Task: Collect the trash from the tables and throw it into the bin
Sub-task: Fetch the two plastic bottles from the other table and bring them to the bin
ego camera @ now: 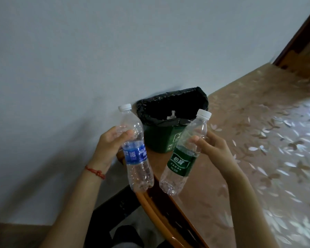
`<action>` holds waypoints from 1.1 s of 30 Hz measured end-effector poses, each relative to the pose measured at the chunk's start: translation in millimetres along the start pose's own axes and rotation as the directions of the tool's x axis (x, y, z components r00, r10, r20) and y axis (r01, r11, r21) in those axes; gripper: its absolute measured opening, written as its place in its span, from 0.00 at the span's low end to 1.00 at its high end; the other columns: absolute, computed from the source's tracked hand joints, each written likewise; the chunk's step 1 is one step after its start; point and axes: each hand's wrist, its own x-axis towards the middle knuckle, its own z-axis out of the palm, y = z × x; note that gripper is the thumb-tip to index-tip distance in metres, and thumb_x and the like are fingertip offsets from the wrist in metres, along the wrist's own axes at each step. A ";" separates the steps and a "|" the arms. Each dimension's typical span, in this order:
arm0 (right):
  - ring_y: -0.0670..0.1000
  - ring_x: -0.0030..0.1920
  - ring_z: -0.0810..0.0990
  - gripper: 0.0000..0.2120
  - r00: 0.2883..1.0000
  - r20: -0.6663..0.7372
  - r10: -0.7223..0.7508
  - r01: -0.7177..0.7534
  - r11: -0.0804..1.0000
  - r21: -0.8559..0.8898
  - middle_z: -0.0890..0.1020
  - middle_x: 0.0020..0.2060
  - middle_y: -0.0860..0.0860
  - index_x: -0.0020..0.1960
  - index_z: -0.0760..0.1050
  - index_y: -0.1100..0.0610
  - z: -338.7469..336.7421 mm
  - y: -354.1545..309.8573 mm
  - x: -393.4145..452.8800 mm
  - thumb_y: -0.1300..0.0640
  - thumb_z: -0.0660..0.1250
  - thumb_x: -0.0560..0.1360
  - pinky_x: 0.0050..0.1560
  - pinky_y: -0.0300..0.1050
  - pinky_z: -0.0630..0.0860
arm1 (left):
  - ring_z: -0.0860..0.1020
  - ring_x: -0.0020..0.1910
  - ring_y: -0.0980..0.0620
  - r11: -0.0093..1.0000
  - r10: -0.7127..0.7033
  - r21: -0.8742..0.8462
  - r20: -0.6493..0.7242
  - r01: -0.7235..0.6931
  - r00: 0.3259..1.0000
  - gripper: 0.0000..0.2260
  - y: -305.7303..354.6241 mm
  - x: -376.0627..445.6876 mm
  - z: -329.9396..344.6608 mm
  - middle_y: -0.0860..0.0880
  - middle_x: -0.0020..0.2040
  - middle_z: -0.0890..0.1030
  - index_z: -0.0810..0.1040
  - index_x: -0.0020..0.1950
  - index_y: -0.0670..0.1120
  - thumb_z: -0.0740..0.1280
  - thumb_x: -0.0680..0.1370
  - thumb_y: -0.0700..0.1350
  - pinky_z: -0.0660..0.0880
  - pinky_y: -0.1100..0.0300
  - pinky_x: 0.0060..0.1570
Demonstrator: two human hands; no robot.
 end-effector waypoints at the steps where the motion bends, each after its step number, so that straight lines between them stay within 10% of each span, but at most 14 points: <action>1: 0.43 0.41 0.83 0.13 1.000 -0.015 0.001 -0.001 1.000 -0.007 0.85 0.39 0.42 0.54 0.76 0.52 0.1 -1.0 1.7 0.51 0.66 0.70 0.40 0.35 0.77 | 0.80 0.49 0.46 1.000 -0.014 0.007 0.010 0.013 1.000 0.25 0.0 5.2 2.1 0.45 0.48 0.81 0.78 0.49 0.49 0.71 0.55 0.58 0.76 0.51 0.51; 11: 0.43 0.40 0.83 0.09 0.985 -0.162 -0.065 0.045 0.991 -0.123 0.84 0.40 0.48 0.51 0.76 0.52 -9.7 -50.5 47.1 0.52 0.67 0.72 0.41 0.37 0.78 | 0.78 0.55 0.42 0.997 -0.065 0.055 0.058 0.062 0.996 0.36 -5.0 41.9 11.4 0.40 0.54 0.80 0.75 0.58 0.40 0.72 0.56 0.58 0.75 0.49 0.53; 18: 0.50 0.46 0.83 0.15 0.947 -0.313 -0.070 0.062 0.997 -0.035 0.83 0.45 0.52 0.55 0.74 0.57 -14.3 -79.6 87.8 0.49 0.65 0.73 0.51 0.47 0.79 | 0.78 0.56 0.42 0.996 -0.076 0.045 0.086 0.073 0.993 0.14 -8.4 52.8 10.2 0.42 0.54 0.80 0.76 0.50 0.50 0.72 0.67 0.50 0.76 0.48 0.55; 24: 0.50 0.47 0.82 0.26 0.869 -0.495 -0.003 0.079 0.988 0.133 0.82 0.48 0.52 0.62 0.71 0.60 -0.7 -68.8 123.9 0.44 0.68 0.70 0.55 0.51 0.77 | 0.77 0.56 0.44 0.996 -0.049 0.073 0.076 0.044 0.996 0.34 -4.8 52.7 12.2 0.43 0.55 0.80 0.76 0.57 0.43 0.69 0.58 0.62 0.76 0.48 0.55; 33: 0.44 0.45 0.78 0.19 0.911 -0.413 0.020 -0.124 0.966 -0.227 0.78 0.43 0.43 0.55 0.71 0.51 30.7 -10.2 133.0 0.44 0.69 0.70 0.41 0.37 0.74 | 0.78 0.55 0.46 0.999 -0.016 0.047 0.035 0.014 0.999 0.25 -1.0 54.1 10.7 0.49 0.50 0.80 0.76 0.52 0.52 0.73 0.59 0.60 0.77 0.51 0.52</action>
